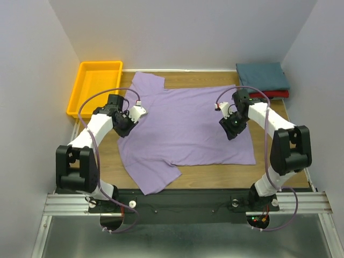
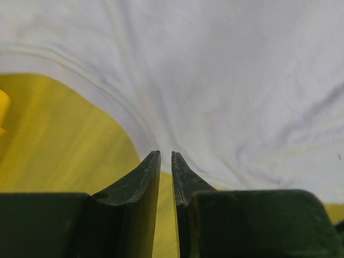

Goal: Fold and stack the t-shirts
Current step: Fold the tshirt

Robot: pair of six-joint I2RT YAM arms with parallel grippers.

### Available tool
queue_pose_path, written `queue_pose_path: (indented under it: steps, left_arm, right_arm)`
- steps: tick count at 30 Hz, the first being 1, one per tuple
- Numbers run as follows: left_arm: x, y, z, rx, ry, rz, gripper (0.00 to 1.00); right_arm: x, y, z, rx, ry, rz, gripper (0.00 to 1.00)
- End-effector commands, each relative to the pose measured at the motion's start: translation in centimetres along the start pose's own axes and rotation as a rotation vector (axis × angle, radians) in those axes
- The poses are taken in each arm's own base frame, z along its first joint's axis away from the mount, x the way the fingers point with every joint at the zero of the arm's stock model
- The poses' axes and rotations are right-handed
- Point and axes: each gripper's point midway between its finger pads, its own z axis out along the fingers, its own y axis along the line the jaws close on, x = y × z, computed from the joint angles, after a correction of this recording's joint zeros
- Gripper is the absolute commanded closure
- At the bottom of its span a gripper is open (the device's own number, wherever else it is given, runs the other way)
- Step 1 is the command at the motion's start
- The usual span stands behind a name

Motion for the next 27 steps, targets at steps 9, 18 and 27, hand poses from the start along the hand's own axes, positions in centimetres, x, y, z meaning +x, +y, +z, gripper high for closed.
queue_pose_path:
  steps: [9, 18, 27]
  left_arm:
    - [1.6, -0.1, 4.7, 0.019, 0.035, -0.086, 0.73]
    - [5.8, -3.9, 4.2, 0.119, 0.136, -0.047, 0.75]
    - [-8.8, 2.9, -1.9, 0.113, -0.231, -0.058, 0.46]
  right_arm:
    - [0.2, -2.2, 5.2, -0.007, 0.057, 0.047, 0.53]
    - [1.5, 2.1, 2.8, -0.164, 0.042, 0.047, 0.53]
    - [-12.1, -10.7, -3.3, 0.106, -0.345, 0.245, 0.45]
